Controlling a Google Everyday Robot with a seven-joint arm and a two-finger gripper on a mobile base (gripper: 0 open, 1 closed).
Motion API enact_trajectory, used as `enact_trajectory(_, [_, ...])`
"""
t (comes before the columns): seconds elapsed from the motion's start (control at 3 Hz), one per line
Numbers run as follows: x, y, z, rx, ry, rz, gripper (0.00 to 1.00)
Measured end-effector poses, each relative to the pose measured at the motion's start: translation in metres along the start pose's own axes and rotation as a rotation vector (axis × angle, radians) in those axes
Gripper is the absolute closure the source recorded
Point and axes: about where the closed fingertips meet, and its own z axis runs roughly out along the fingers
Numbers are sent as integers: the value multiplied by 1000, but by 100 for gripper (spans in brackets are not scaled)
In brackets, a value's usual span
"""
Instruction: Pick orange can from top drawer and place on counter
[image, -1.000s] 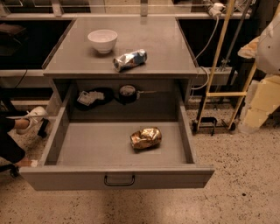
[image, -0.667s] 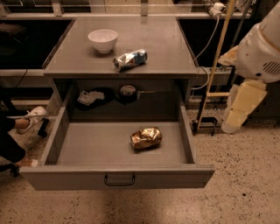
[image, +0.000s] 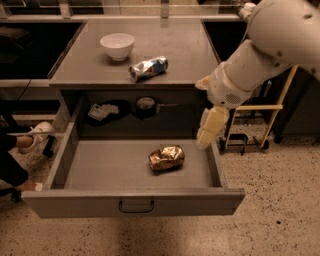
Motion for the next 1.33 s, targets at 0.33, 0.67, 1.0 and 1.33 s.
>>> enact_trajectory(0.33, [-20, -36, 49, 60, -23, -24, 0])
enact_trajectory(0.67, [-29, -63, 78, 112, 14, -55, 0])
enact_trajectory(1.0, [-29, -65, 80, 119, 20, -64, 0])
enact_trajectory(1.33, [-16, -60, 98, 116, 35, -38, 0])
